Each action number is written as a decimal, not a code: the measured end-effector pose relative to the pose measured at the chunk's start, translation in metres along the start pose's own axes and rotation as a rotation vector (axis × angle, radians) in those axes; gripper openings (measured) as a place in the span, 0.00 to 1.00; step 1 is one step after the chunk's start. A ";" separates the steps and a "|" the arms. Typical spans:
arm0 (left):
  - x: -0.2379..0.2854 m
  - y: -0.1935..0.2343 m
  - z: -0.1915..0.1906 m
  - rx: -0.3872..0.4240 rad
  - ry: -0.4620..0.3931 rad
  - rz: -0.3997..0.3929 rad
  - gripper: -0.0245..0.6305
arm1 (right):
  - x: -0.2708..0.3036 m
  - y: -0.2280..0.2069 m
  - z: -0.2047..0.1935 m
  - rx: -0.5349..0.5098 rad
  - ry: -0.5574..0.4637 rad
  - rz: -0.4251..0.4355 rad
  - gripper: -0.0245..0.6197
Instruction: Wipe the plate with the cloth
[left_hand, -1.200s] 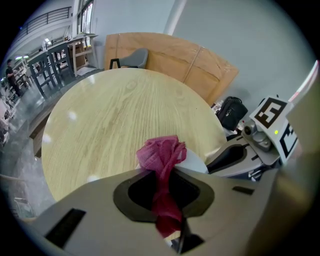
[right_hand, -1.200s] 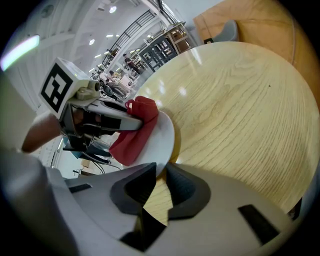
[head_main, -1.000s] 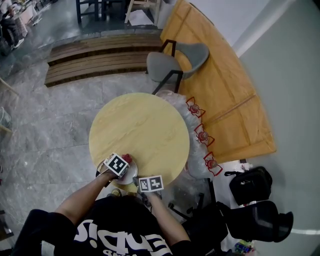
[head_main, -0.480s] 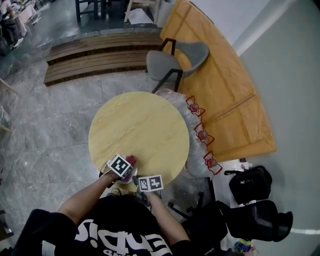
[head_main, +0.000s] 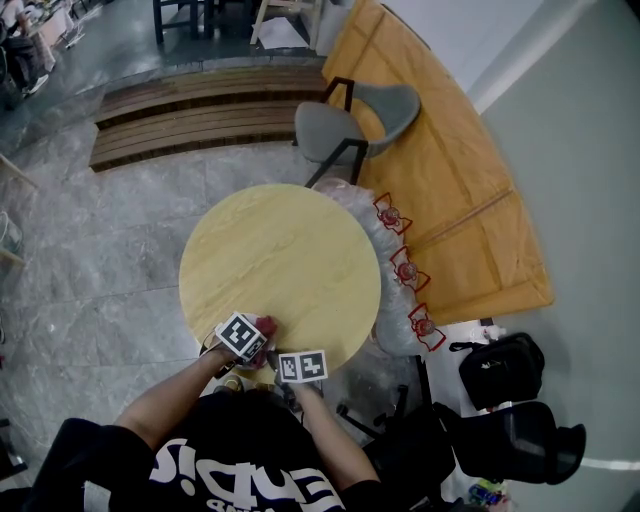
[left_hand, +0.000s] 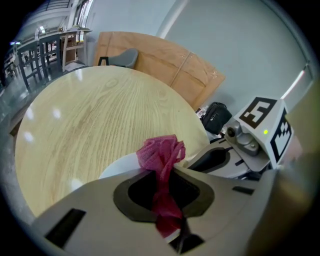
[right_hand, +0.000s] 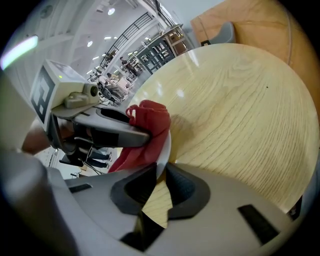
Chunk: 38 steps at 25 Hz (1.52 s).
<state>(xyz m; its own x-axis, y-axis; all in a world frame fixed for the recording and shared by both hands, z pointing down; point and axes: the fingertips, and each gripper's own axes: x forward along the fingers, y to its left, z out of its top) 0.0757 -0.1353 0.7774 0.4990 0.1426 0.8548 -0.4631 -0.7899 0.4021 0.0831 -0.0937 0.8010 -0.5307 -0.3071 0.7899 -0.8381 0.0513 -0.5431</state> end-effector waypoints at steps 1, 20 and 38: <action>0.000 -0.001 -0.001 -0.003 0.000 -0.006 0.14 | 0.000 0.000 0.001 0.001 -0.003 -0.002 0.16; -0.009 -0.011 -0.029 -0.019 0.014 -0.026 0.14 | 0.001 0.000 0.008 -0.001 -0.044 -0.067 0.15; -0.035 0.022 -0.060 -0.026 0.023 0.022 0.14 | 0.002 0.002 0.010 -0.003 -0.048 -0.065 0.14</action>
<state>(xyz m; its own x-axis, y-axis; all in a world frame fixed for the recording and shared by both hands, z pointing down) 0.0046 -0.1217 0.7759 0.4719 0.1393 0.8706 -0.4930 -0.7769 0.3915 0.0814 -0.1039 0.7983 -0.4690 -0.3546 0.8089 -0.8708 0.0328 -0.4905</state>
